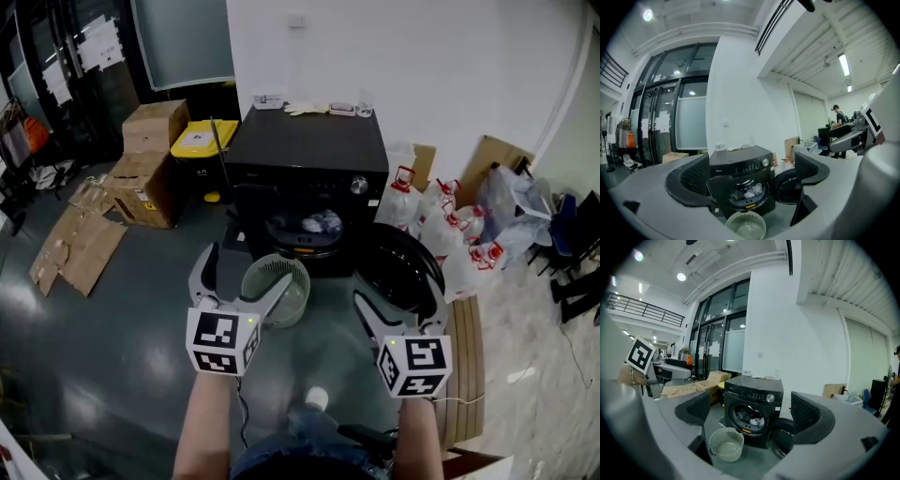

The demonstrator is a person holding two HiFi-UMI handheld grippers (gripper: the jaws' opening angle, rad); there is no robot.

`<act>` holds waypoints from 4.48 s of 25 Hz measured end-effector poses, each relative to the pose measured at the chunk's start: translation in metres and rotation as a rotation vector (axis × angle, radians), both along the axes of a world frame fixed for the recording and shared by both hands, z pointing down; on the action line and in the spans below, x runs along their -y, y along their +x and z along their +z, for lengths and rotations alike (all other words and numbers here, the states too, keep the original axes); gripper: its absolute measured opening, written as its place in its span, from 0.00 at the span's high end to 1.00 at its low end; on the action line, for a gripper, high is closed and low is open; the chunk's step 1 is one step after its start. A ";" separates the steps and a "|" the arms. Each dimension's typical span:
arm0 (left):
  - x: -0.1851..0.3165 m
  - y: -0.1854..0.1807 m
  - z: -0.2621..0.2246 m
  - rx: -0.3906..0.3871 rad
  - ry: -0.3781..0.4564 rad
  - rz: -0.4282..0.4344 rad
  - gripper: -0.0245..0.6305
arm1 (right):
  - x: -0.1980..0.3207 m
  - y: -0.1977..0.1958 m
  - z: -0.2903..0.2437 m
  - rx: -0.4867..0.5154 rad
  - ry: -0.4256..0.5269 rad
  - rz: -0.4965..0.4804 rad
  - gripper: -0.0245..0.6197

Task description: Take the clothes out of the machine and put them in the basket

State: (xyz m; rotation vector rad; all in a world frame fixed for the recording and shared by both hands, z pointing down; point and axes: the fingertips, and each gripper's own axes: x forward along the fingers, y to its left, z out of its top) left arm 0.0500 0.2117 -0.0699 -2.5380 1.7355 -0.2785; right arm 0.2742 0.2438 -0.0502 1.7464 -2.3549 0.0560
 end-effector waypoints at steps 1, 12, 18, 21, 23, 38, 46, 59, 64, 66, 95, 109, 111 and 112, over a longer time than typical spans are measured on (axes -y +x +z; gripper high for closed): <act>0.010 0.004 0.000 -0.001 -0.002 -0.005 0.10 | 0.011 0.004 -0.001 0.000 -0.001 -0.008 0.14; 0.073 0.011 0.019 0.020 -0.040 -0.072 0.10 | 0.083 0.016 0.013 0.011 -0.030 -0.055 0.14; 0.099 0.007 0.030 0.038 -0.064 -0.068 0.10 | 0.108 0.010 0.029 0.010 -0.067 -0.058 0.14; 0.118 0.002 0.038 0.034 -0.081 -0.062 0.10 | 0.124 0.004 0.035 0.007 -0.080 -0.054 0.14; 0.132 -0.002 0.045 0.032 -0.095 -0.053 0.10 | 0.135 -0.001 0.042 0.005 -0.094 -0.048 0.14; 0.248 -0.048 0.131 0.017 -0.265 0.008 0.10 | 0.234 -0.067 0.115 -0.054 -0.266 -0.031 0.14; 0.293 -0.064 0.186 0.007 -0.346 0.038 0.10 | 0.276 -0.085 0.159 -0.046 -0.342 -0.006 0.14; 0.327 -0.075 0.311 -0.021 -0.434 0.007 0.10 | 0.309 -0.100 0.277 -0.045 -0.446 0.004 0.14; 0.330 -0.076 0.349 -0.034 -0.461 0.005 0.10 | 0.315 -0.098 0.318 -0.056 -0.482 0.001 0.14; 0.328 -0.079 0.366 -0.035 -0.478 -0.003 0.10 | 0.316 -0.099 0.334 -0.053 -0.499 -0.004 0.14; 0.358 -0.058 0.566 -0.018 -0.632 -0.100 0.10 | 0.380 -0.106 0.549 0.060 -0.595 -0.094 0.14; 0.413 -0.061 0.585 -0.068 -0.644 -0.212 0.10 | 0.487 -0.114 0.602 -0.105 -0.519 -0.167 0.14; 0.418 -0.061 0.590 -0.058 -0.642 -0.213 0.10 | 0.502 -0.115 0.609 -0.131 -0.499 -0.168 0.14; 0.421 -0.062 0.594 -0.053 -0.641 -0.213 0.10 | 0.510 -0.116 0.612 -0.141 -0.489 -0.168 0.14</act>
